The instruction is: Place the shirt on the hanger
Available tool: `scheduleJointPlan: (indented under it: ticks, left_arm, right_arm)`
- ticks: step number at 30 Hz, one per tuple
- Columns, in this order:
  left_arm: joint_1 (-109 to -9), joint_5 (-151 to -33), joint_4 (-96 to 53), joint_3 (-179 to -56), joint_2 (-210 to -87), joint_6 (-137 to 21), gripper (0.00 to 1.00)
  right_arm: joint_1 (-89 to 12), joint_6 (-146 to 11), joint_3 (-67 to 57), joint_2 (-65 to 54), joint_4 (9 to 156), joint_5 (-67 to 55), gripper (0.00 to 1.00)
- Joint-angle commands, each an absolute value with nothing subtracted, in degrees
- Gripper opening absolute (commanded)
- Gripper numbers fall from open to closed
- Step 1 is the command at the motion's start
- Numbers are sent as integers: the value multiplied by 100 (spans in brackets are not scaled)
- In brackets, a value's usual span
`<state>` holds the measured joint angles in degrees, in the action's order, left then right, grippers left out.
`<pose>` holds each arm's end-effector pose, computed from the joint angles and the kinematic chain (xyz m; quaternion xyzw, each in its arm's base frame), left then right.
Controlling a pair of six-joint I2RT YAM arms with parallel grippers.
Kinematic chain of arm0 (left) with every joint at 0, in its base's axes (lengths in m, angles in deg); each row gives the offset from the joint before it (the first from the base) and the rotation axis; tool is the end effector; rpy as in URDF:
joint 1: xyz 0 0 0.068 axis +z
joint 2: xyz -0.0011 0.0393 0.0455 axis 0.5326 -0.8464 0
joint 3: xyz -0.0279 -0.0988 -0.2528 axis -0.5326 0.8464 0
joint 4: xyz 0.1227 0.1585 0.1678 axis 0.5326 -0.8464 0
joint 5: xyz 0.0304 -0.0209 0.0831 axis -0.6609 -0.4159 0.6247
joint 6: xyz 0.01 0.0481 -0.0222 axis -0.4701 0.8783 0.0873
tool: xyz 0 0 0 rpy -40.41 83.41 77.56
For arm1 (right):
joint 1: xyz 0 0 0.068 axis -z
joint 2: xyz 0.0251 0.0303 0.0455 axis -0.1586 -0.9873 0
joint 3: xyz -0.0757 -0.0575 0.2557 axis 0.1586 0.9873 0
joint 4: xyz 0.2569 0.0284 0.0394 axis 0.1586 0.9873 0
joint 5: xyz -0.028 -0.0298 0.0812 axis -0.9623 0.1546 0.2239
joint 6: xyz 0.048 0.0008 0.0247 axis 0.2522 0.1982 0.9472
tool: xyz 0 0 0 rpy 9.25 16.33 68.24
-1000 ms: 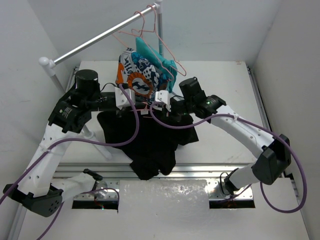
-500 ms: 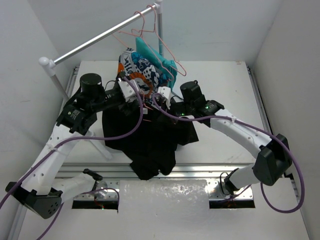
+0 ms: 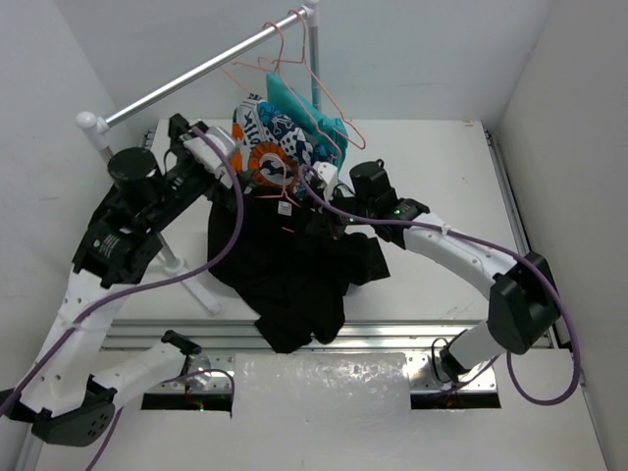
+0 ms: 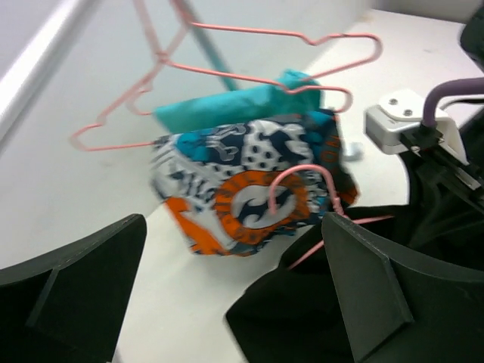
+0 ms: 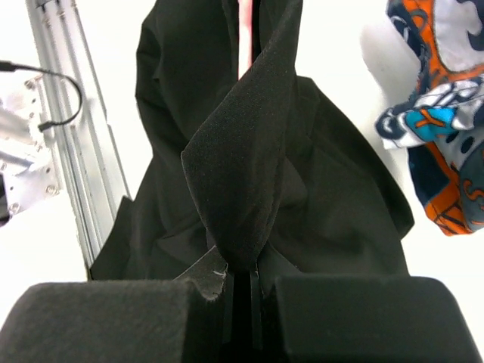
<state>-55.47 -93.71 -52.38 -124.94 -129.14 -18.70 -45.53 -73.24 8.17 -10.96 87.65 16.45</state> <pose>0.1635 -0.0772 0.4758 0.3731 0.6370 -0.0365 0.6736 0.2659 0.2183 0.2806 -0.3765 0.7568 0.3689 0.3866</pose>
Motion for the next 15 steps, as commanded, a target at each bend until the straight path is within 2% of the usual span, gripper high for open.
scheduleJointPlan:
  ticks: [1,7,15]
  left_arm:
    - [-5591,-8586,-5553,-12815,-12490,-1860,99]
    - [-5591,-9069,-6915,-11736,-11682,-928,99]
    - [-5591,-9456,-7234,-9950,-10847,-830,100]
  right_arm:
    - [-4525,-6930,351,-1088,8325,1372,0]
    - [-4525,-6649,-800,-1351,8904,914,0]
    - [-4525,-6069,-2470,-2133,8958,307,0]
